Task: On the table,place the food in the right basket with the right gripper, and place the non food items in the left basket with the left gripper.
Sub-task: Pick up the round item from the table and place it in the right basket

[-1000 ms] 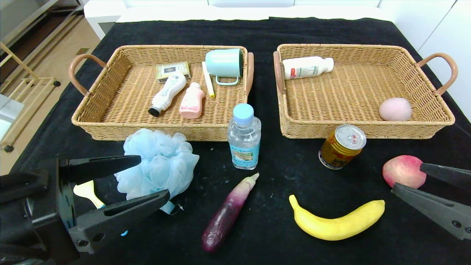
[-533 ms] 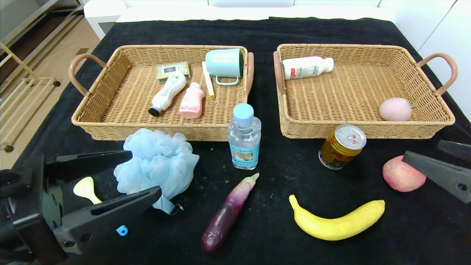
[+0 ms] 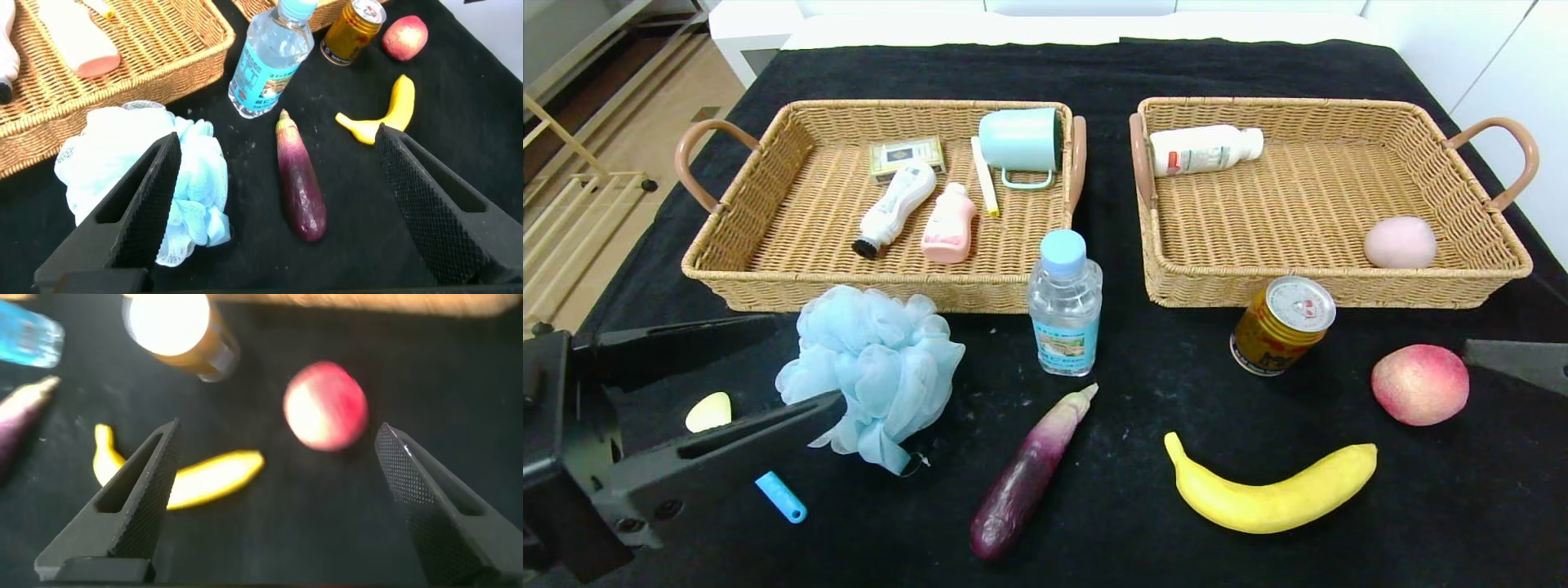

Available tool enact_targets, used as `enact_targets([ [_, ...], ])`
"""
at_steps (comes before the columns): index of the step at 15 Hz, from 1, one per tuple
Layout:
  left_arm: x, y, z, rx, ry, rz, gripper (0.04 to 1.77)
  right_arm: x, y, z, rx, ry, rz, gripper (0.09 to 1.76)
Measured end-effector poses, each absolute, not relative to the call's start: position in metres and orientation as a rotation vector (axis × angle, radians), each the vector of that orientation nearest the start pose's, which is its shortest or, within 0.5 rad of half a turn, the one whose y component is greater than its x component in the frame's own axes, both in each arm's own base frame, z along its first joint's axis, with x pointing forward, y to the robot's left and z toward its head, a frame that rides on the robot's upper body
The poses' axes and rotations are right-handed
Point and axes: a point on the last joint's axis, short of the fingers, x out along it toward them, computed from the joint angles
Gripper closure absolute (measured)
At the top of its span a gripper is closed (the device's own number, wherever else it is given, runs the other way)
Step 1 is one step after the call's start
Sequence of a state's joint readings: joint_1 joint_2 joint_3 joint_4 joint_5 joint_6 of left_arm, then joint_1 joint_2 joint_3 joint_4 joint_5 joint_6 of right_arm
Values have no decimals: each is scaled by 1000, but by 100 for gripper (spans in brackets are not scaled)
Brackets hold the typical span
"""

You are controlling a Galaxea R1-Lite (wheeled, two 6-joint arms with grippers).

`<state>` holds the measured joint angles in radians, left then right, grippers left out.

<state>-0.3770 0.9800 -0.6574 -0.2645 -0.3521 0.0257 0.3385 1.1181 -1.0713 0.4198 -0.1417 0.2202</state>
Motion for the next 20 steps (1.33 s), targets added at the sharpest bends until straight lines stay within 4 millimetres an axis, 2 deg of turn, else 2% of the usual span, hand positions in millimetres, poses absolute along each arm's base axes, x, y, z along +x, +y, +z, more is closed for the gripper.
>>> enact_targets([
  [3,111,-53,258,34,50,-732,9,147,38,298,169,561,50,14],
  [10,111,-53,257,45,51,-737,9,192,39,276,180,687,-23,14],
  [14,111,-53,256,52,51,-739,9,208,37,262,184,755,-46,14],
  [20,111,-53,256,58,51,-739,9,226,37,250,191,769,-56,14],
])
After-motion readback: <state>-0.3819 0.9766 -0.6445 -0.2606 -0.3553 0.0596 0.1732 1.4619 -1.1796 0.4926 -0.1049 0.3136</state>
